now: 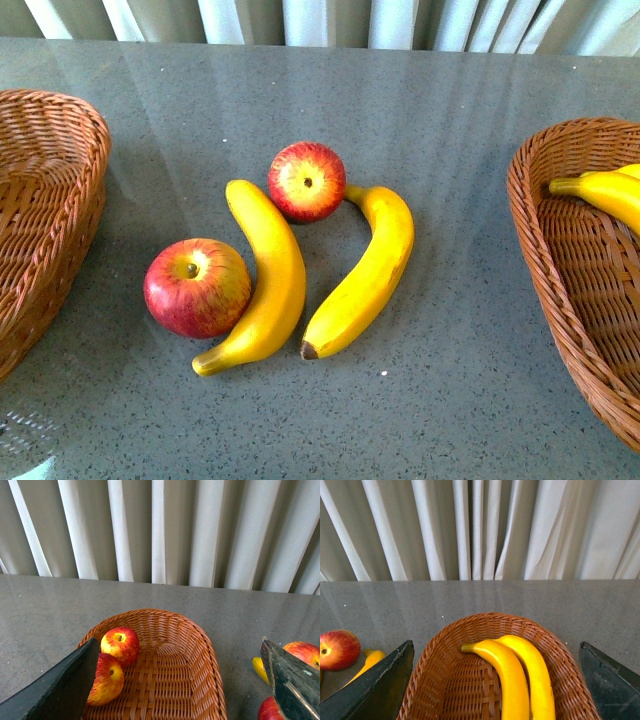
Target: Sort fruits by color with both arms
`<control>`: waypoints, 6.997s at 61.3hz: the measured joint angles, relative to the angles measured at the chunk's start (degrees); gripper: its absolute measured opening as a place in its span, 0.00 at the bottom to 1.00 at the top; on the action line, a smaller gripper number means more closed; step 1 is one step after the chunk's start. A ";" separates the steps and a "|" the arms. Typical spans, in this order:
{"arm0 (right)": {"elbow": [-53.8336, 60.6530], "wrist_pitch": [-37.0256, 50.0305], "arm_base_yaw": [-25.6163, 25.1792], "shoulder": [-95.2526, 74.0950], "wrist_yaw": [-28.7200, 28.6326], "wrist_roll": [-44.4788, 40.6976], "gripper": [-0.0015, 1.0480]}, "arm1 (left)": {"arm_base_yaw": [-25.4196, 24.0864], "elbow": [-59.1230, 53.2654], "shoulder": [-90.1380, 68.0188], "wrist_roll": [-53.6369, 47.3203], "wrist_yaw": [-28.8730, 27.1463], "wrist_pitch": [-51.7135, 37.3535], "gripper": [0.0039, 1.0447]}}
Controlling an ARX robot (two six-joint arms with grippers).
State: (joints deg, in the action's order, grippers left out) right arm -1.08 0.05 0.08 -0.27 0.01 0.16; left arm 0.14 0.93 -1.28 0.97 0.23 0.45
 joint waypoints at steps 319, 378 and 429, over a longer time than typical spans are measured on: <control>0.00 0.00 0.00 0.00 -0.02 0.00 0.91 | 28.33 52.11 -104.56 9.90 -5.51 -18.23 0.91; 0.00 0.00 0.00 0.00 -0.02 0.00 0.91 | 32.74 61.18 -117.18 6.78 -5.88 -19.02 0.91; 0.00 0.00 0.00 0.00 -0.02 0.00 0.91 | 33.62 64.11 -122.81 7.87 -9.51 -16.94 0.82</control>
State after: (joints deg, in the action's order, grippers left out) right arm -1.08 0.05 0.08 -0.27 -0.01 0.16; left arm 33.76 65.04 -124.09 8.84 -9.28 -16.49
